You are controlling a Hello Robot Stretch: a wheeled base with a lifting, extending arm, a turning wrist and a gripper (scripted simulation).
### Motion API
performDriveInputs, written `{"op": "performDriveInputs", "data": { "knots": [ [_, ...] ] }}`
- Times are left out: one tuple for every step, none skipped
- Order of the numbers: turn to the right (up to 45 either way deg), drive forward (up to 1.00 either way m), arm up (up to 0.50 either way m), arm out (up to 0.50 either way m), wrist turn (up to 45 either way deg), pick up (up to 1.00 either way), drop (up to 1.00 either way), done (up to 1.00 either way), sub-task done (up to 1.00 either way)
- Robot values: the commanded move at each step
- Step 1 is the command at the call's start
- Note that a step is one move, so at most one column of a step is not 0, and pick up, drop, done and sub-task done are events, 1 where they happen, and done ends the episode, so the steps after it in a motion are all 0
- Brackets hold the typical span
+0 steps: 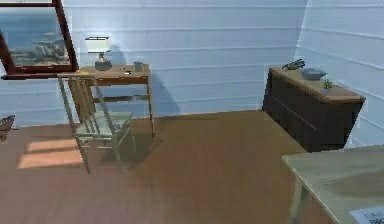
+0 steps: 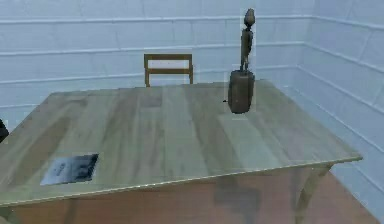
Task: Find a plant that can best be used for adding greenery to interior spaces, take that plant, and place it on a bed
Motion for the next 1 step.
{"op": "performDriveInputs", "data": {
  "knots": [
    [0.0,1.0,0.0,0.0,0.0,0.0,0.0,0.0,0.0]
  ]
}}
